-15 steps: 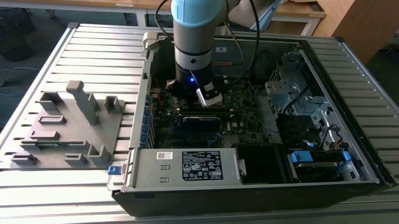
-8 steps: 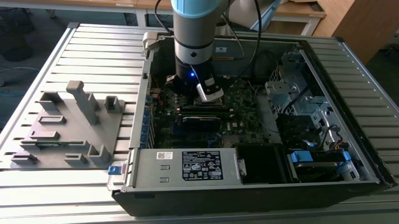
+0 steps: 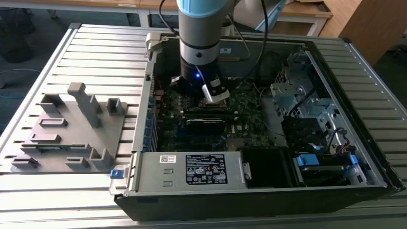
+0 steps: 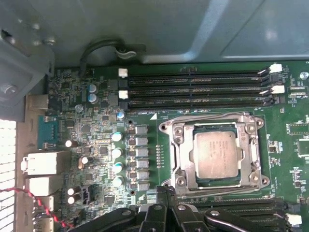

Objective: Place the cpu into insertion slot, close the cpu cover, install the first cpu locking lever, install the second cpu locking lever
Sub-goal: 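Install the second cpu locking lever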

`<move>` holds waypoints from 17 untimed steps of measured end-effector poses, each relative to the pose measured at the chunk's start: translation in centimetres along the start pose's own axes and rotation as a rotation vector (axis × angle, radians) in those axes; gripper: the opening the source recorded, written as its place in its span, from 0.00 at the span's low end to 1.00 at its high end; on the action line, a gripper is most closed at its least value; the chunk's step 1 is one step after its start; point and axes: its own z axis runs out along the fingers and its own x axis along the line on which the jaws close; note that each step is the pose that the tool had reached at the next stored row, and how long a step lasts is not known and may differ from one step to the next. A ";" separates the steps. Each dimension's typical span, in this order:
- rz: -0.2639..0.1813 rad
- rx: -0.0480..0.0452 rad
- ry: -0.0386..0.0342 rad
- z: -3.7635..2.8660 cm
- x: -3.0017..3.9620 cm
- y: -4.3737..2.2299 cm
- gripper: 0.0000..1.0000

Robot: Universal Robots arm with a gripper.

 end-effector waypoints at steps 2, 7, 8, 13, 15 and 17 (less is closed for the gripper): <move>0.000 0.0009 -0.0001 0.03 -0.32 0.23 0.10; 0.000 0.0024 -0.0002 0.10 -1.23 0.71 0.10; 0.000 0.0029 -0.0002 0.11 -1.43 0.81 0.10; 0.000 0.0066 -0.0004 0.18 -2.32 1.31 0.10; 0.000 0.0085 -0.0005 0.21 -2.46 1.51 0.10; 0.000 0.0108 -0.0007 0.25 -2.45 1.85 0.10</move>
